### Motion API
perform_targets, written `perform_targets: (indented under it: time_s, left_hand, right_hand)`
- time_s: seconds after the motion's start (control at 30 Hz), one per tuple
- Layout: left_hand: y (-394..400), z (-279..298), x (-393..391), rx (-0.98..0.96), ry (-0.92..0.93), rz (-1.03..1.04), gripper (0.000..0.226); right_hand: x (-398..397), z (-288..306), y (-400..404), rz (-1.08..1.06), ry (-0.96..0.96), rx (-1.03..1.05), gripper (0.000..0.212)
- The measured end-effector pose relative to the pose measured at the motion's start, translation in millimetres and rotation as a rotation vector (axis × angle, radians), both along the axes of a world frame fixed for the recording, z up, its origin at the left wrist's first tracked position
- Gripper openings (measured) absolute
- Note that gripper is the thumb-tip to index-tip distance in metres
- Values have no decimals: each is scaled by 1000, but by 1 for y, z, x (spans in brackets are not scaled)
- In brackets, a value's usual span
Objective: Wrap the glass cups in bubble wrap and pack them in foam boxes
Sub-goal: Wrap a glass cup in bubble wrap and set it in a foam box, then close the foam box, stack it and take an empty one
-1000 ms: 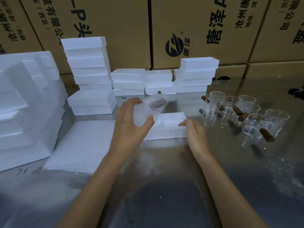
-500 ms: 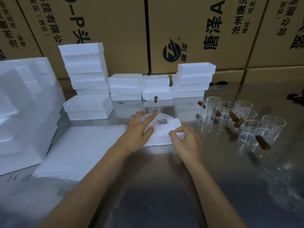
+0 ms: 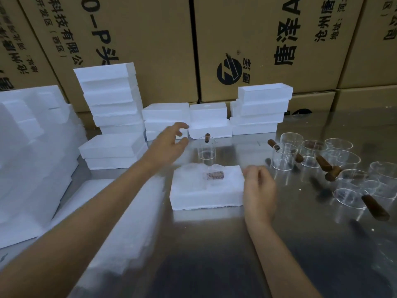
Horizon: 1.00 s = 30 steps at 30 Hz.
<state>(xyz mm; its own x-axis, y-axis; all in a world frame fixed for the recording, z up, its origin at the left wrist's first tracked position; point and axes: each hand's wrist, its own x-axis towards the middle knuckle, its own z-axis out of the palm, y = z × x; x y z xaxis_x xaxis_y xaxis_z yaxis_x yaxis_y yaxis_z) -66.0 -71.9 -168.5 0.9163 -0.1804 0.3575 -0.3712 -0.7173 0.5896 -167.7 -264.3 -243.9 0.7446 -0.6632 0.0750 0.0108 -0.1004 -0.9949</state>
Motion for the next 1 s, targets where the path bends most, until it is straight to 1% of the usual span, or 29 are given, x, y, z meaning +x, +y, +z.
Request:
perform_targets:
  time_s: [0.1,0.2,0.33,0.47,0.5,0.57,0.7,0.77,0.87,1.0]
  left_hand:
    - [7,18,66,215,-1,140,52]
    - [9,29,127,364,40,209,68]
    - [-3,28,178,498,97,253,86]
    - [-13,15,205,586,121,312,103]
    - [-12,11,208,635,95,333,103]
    - [-11,5,212,715,17,364,92]
    - [-12,1,204,673,-109,384,66]
    - [-12,7,194,640,-149,369,62]
    - [-16,24,167,632,-260,318,59]
    - [-30,51,103,672,-412,234,54]
  right_hand:
    - [4,-2,2,-40,-1,-20,35]
    - [9,-4,2,-46,-19,-45,37]
    - [13,-8,1,-38,-12,-68,38]
    - [15,-11,-1,-44,-12,-60,36]
    - [15,-11,-1,-46,-11,-62,37]
    - [16,-12,-2,-49,-4,-65,39]
    - [17,-12,-2,-32,9,-68,39]
    - [16,-11,-2,-26,9,-58,40]
    - [16,-9,-3,-23,11,-39,39]
    - [14,-6,-2,-21,2,-43,36]
